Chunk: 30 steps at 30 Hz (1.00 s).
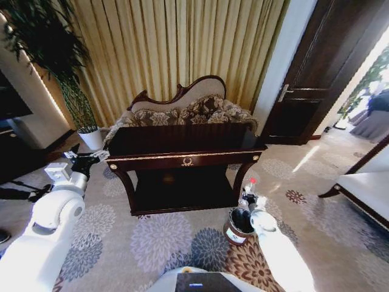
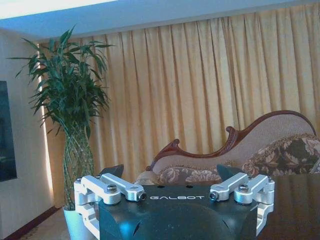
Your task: Move to the front of the table and place the trash on the table into the trash bin.
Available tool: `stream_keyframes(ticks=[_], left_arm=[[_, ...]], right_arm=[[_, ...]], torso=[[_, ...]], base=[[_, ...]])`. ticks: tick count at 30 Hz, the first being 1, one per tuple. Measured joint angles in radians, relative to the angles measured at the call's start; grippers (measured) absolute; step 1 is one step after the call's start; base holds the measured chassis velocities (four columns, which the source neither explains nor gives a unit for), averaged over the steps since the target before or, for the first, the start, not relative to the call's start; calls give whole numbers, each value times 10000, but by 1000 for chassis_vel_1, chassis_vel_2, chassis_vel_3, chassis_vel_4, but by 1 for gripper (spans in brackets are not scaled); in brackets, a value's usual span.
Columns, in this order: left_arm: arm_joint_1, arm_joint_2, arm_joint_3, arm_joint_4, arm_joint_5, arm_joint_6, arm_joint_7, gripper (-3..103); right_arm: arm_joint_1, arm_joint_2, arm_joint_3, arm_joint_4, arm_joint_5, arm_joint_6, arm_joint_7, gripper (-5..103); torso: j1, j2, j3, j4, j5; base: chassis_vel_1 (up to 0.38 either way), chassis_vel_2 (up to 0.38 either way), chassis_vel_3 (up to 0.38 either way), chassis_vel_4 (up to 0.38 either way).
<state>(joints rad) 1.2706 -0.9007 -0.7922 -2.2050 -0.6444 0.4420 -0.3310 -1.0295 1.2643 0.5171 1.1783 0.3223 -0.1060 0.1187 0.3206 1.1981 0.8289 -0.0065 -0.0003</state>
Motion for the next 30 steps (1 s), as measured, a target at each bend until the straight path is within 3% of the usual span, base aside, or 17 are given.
stream_keyframes(ticks=[10, 18, 30], left_arm=[[100, 131, 21, -278, -39, -14, 7, 100], [191, 189, -64, -356, -65, -121, 8, 100], [197, 156, 24, -292, 9, -202, 50, 100]], right_arm=[[1567, 320, -188, -3037, -343, 405, 0, 27], [2042, -148, -90, -4839, -848, 924, 0, 27], [1919, -485, -13, -4858, -720, 990, 2, 27]], torso=[[0, 0, 0, 1, 3], [1, -1, 0, -1, 3], [0, -1, 0, 3, 2]], base=[[0, 0, 0, 0], [0, 0, 0, 0], [0, 0, 0, 0]])
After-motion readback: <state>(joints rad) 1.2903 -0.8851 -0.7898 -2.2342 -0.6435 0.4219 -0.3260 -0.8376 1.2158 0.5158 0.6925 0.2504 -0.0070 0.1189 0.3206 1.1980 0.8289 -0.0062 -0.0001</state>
